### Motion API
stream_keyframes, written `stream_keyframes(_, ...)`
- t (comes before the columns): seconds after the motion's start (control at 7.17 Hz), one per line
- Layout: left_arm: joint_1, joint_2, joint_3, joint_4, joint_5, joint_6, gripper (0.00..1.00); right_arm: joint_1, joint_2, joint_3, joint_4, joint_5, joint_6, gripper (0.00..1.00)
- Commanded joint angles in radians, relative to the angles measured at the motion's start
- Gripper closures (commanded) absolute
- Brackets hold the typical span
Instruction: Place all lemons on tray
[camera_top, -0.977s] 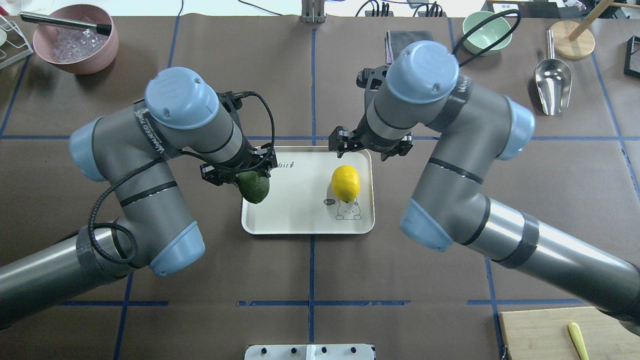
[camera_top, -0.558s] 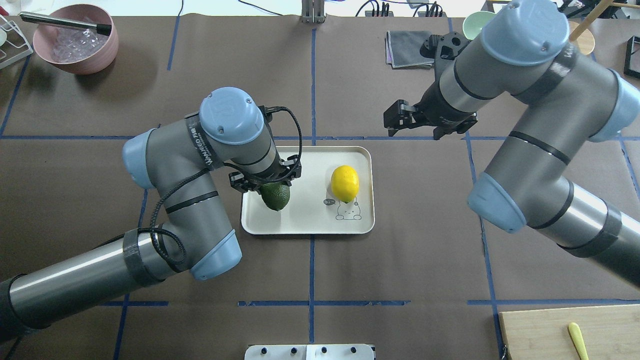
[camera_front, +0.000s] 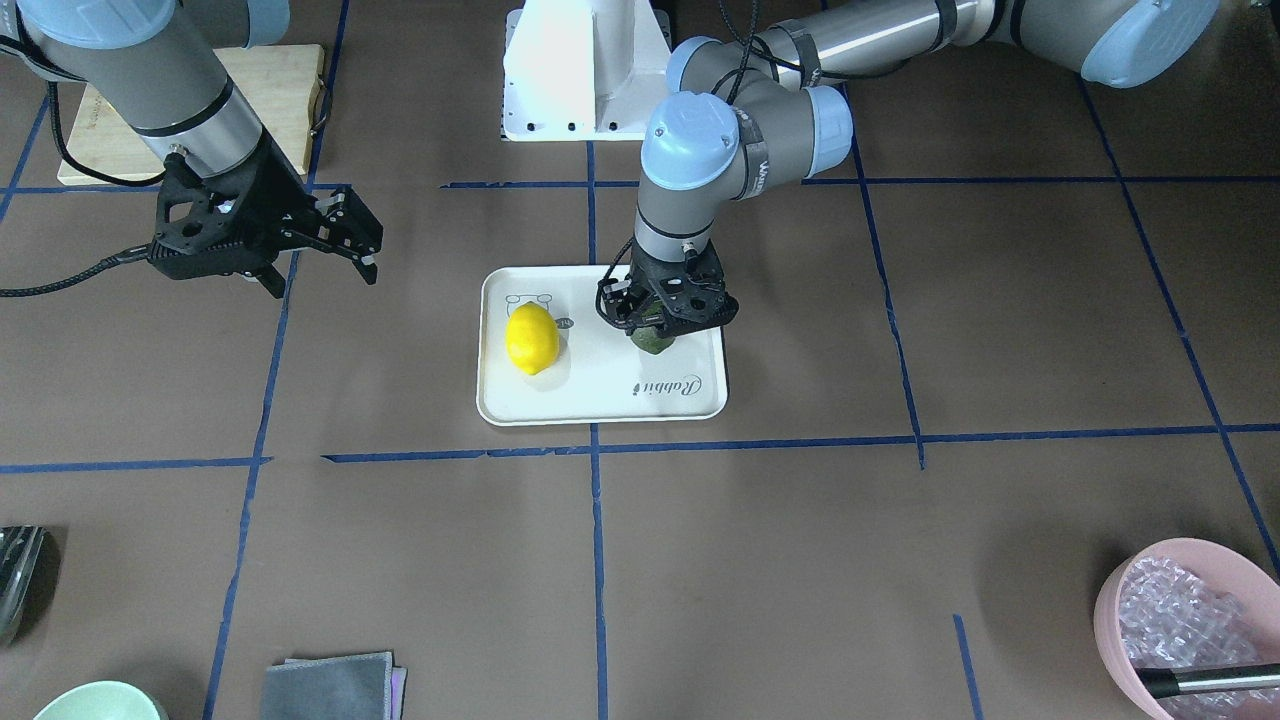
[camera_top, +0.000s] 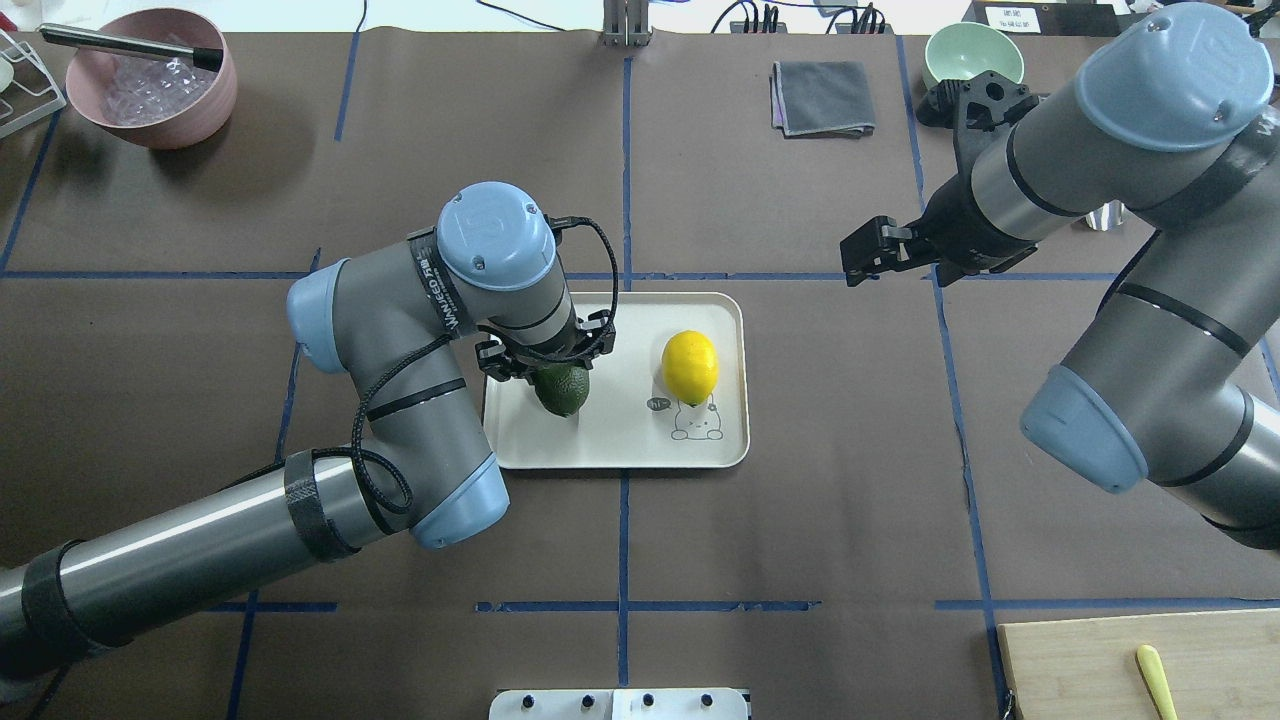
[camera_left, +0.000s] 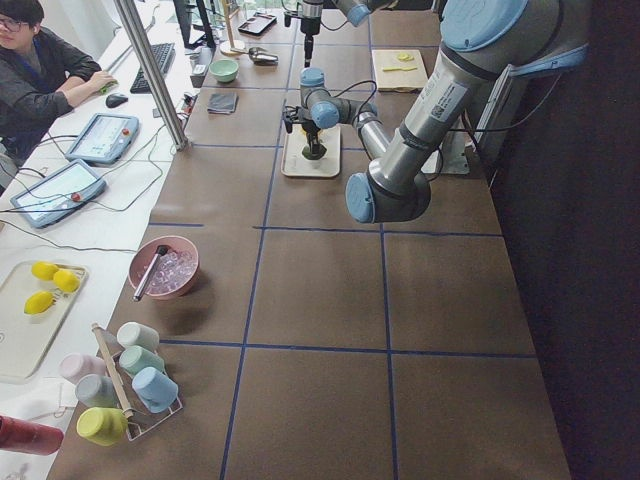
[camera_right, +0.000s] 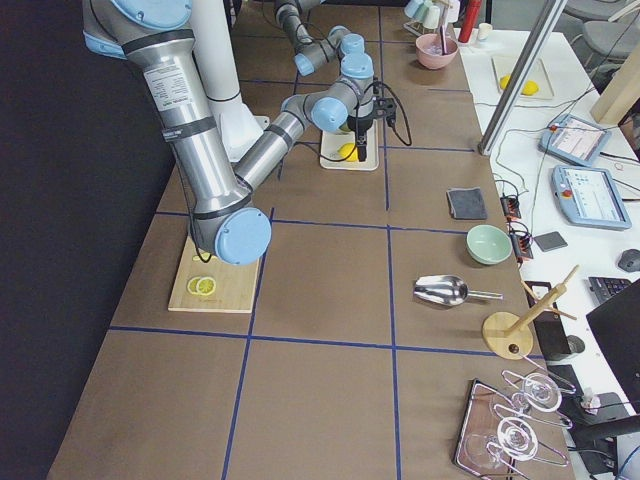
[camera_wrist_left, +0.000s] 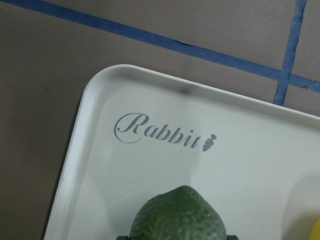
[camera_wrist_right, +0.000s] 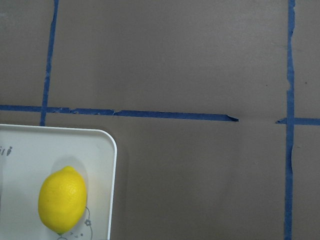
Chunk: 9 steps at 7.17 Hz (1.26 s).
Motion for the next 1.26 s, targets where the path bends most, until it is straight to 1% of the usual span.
stream_keyframes(0.0, -0.005, 0.000, -0.010, 0.008, 0.001, 0.001, 0.00, 0.014, -0.037, 0.029, 0.000, 0.004, -0.023, 0.01)
stream_keyframes(0.14, -0.036, 0.009, -0.054, 0.037, -0.003, 0.001, 0.00, 0.049, -0.059, 0.031, 0.000, 0.036, -0.061, 0.01)
stream_keyframes(0.28, -0.077, 0.042, -0.162, 0.154, -0.044, 0.041, 0.00, 0.106, -0.106, 0.033, 0.000, 0.077, -0.142, 0.01)
stream_keyframes(0.42, -0.143, 0.090, -0.304, 0.304, -0.101, 0.170, 0.00, 0.179, -0.178, 0.030, 0.000, 0.119, -0.291, 0.01)
stream_keyframes(0.56, -0.201, 0.180, -0.452, 0.409, -0.135, 0.285, 0.00, 0.269, -0.264, 0.017, 0.000, 0.145, -0.496, 0.01)
stream_keyframes(0.7, -0.270, 0.270, -0.558, 0.472, -0.163, 0.440, 0.00, 0.387, -0.357, -0.016, 0.001, 0.159, -0.734, 0.01)
stream_keyframes(0.84, -0.350, 0.378, -0.615, 0.496, -0.201, 0.574, 0.00, 0.508, -0.407, -0.117, 0.003, 0.231, -0.947, 0.01)
stream_keyframes(0.98, -0.458, 0.479, -0.631, 0.493, -0.254, 0.743, 0.00, 0.628, -0.418, -0.263, 0.009, 0.298, -1.104, 0.01)
stream_keyframes(1.12, -0.573, 0.566, -0.625, 0.493, -0.311, 0.926, 0.00, 0.695, -0.409, -0.345, 0.012, 0.335, -1.145, 0.01)
